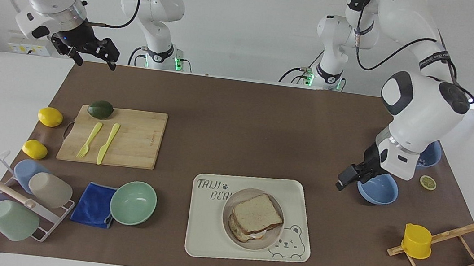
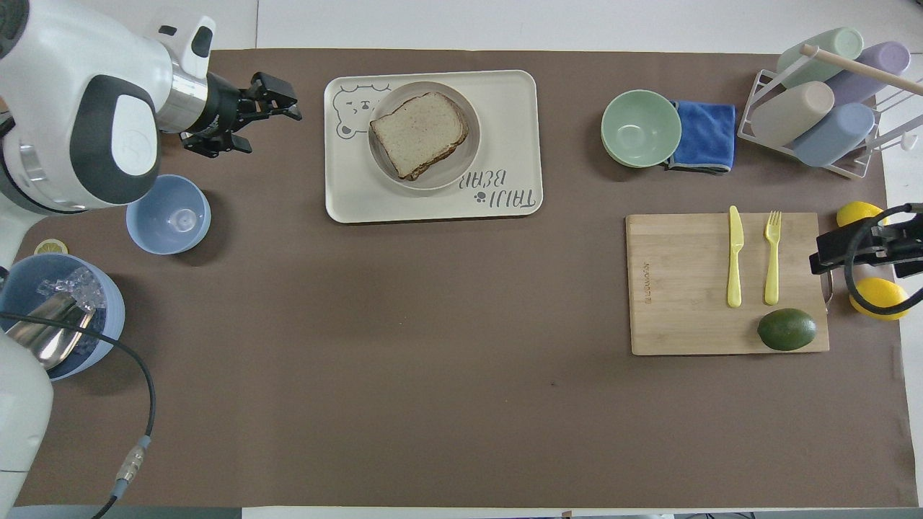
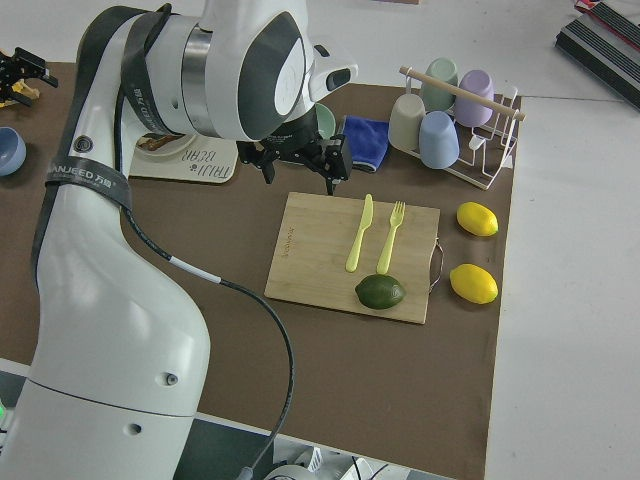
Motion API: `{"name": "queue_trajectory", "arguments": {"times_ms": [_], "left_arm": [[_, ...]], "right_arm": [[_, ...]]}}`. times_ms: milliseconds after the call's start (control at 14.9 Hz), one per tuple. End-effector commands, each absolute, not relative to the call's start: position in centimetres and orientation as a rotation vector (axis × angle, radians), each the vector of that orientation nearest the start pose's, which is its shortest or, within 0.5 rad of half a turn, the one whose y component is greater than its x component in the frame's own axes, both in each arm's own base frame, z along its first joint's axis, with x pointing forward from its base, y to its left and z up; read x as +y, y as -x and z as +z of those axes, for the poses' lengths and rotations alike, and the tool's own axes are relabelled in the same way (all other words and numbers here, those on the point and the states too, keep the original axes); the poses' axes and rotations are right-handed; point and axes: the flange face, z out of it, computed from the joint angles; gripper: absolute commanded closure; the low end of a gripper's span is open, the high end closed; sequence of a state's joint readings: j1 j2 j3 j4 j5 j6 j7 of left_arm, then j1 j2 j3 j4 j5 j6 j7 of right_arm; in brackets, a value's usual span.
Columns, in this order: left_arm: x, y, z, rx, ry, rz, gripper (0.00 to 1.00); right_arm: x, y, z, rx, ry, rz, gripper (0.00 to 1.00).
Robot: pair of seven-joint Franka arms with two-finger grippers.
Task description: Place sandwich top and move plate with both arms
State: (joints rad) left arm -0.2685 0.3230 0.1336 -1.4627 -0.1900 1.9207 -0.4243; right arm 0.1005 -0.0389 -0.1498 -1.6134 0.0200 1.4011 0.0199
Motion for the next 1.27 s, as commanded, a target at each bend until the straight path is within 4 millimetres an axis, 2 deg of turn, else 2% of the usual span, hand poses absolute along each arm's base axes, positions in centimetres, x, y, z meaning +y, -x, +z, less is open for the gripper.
{"name": "queue_trajectory", "arguments": {"times_ms": [0, 201, 268, 602, 736, 870, 1204], "left_arm": [[-9.0, -63.8, 54.6, -0.487, 3.207, -0.152, 0.0], [-6.4, -61.6, 58.1, -0.432, 3.193, -0.136, 0.0], [-5.7, -61.0, 58.7, -0.407, 3.194, -0.111, 0.0], [-4.8, -57.5, 61.4, -0.096, 3.175, 0.007, 0.0], [-4.0, -56.9, 61.6, -0.017, 3.175, 0.032, 0.0], [-4.3, -56.2, 61.1, 0.063, 3.178, 0.051, 0.0], [-5.0, -54.2, 57.8, 0.083, 3.174, 0.016, 0.0]], "right_arm": [[-2.6, -52.0, 61.1, 0.09, 3.104, 0.282, 0.0], [-2.6, -52.0, 61.1, 0.09, 3.104, 0.28, 0.0], [-2.6, -52.0, 61.1, 0.09, 3.104, 0.28, 0.0], [-2.6, -52.0, 61.1, 0.09, 3.104, 0.282, 0.0], [-2.6, -52.0, 61.1, 0.09, 3.104, 0.28, 0.0], [-2.6, -52.0, 61.1, 0.09, 3.104, 0.28, 0.0], [-2.6, -52.0, 61.1, 0.09, 3.104, 0.28, 0.0]]}}
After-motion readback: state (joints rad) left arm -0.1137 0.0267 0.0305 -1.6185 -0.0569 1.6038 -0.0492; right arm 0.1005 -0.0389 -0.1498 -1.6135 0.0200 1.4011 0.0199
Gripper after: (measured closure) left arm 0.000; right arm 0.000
